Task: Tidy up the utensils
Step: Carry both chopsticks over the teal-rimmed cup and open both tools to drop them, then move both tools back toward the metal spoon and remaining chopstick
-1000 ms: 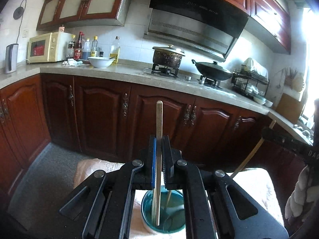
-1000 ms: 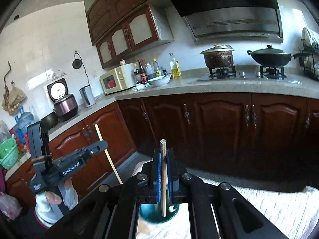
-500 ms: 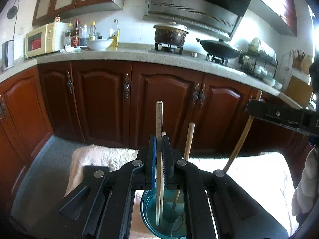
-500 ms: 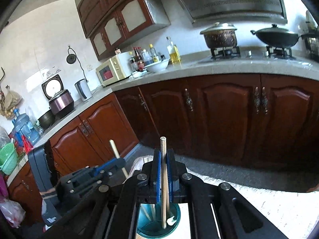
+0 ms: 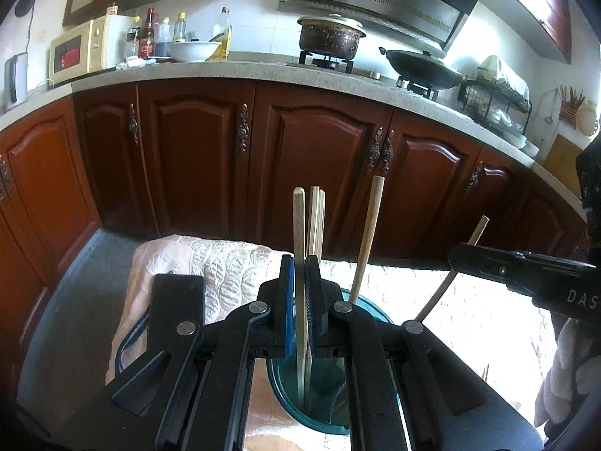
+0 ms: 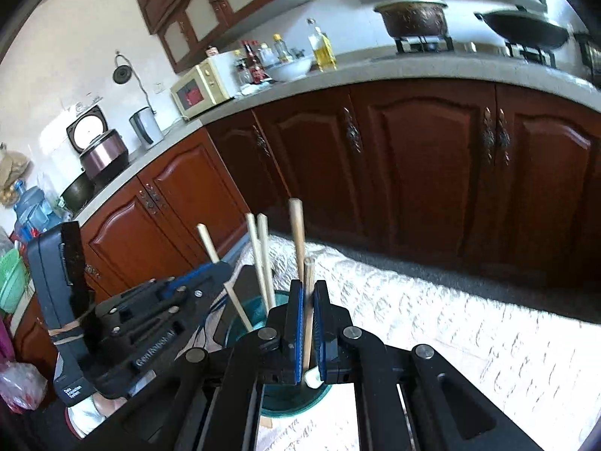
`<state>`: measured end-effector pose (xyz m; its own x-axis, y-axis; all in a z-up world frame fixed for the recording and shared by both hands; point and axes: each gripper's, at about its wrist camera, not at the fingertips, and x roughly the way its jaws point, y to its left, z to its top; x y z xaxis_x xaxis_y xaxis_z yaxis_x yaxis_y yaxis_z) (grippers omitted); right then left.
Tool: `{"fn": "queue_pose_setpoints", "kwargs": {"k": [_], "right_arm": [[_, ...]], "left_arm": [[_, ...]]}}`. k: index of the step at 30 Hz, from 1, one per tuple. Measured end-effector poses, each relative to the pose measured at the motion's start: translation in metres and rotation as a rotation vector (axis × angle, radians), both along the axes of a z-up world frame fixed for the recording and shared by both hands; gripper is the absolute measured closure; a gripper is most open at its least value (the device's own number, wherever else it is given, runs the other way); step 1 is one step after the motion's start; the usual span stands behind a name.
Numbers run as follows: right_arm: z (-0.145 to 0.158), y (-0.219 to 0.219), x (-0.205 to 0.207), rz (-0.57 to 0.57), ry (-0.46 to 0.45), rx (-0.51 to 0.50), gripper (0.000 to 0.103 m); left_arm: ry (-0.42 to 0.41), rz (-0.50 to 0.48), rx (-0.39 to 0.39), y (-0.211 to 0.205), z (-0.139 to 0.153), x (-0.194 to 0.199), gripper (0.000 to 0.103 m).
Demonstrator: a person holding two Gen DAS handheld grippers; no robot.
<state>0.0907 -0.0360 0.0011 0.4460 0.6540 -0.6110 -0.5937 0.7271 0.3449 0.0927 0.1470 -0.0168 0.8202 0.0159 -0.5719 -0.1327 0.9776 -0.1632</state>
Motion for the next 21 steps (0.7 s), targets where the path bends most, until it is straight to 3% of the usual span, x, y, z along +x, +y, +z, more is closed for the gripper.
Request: {"fn": "queue_pose_setpoints", "kwargs": {"k": [2,5,11,21], "right_arm": [[-0.003,-0.004,0.002,-0.014,0.023,0.001,0.096],[-0.003,-0.014,0.000,-0.038,0.032,0.013,0.065],[-0.005,-0.032,-0.014,-0.054,0.039,0.015,0.065],[-0.005,-0.044,-0.052,-0.086,-0.011,-0.027,0.065]], "left_arm": [[0.005,0.007,-0.007,0.001,0.000,-0.001,0.090],[0.006,0.016,-0.028,0.004,0.001,-0.005,0.073],[0.017,0.016,-0.036,0.003,0.003,-0.018,0.073],[0.011,-0.003,0.022,-0.026,0.004,-0.047,0.068]]}}
